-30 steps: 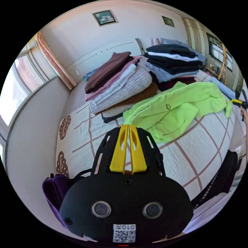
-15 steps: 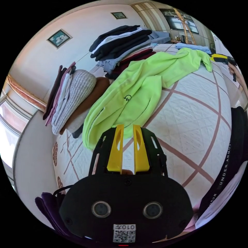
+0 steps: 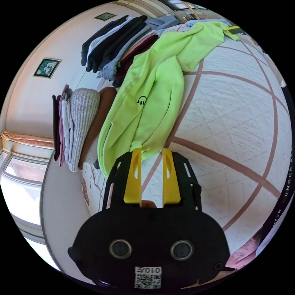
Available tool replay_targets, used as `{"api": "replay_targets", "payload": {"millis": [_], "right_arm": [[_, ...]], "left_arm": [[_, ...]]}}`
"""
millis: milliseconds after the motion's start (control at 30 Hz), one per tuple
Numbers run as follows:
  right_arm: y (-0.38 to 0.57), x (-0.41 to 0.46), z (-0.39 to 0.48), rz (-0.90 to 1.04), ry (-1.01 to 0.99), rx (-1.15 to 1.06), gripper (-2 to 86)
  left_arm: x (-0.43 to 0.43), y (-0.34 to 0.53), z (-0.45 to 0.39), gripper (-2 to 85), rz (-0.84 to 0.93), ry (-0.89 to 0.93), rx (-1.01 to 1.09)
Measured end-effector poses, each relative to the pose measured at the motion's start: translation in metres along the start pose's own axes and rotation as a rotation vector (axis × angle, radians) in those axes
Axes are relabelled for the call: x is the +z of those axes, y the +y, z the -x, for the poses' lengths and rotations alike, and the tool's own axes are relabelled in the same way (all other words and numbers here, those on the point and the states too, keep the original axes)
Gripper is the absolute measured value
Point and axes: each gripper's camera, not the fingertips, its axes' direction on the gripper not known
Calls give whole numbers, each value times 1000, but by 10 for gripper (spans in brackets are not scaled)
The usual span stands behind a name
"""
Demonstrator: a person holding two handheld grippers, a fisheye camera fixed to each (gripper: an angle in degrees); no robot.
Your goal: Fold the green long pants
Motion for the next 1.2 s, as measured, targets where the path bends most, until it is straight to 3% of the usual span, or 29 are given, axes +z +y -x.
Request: {"api": "replay_targets", "payload": {"millis": [267, 433, 500, 667, 933, 1033, 1133, 1200], "right_arm": [[24, -78, -73, -168, 183, 129, 50], [30, -109, -107, -241, 168, 171, 49], [25, -102, -105, -196, 199, 133, 49], [-1, -45, -110, 73, 215, 22, 48], [-47, -96, -137, -317, 213, 33, 46], [-23, -94, -146, -536, 187, 1, 46], [4, -33, -157, -415, 56, -98, 48], [23, 30, -162, -152, 2, -112, 49]], "left_arm": [[8, -4, 19, 27, -12, 19, 19], [6, 1, 23, 3, -16, 12, 24], [1, 7, 28, 0, -23, 9, -10], [-33, 54, 104, -3, -102, 31, -382], [-127, 157, 206, -3, -172, -21, -746], [-148, 206, 189, -3, -146, 16, -717], [-160, 235, 135, -3, -83, 58, -554], [-159, 249, 107, -3, -38, 136, -530]]}}
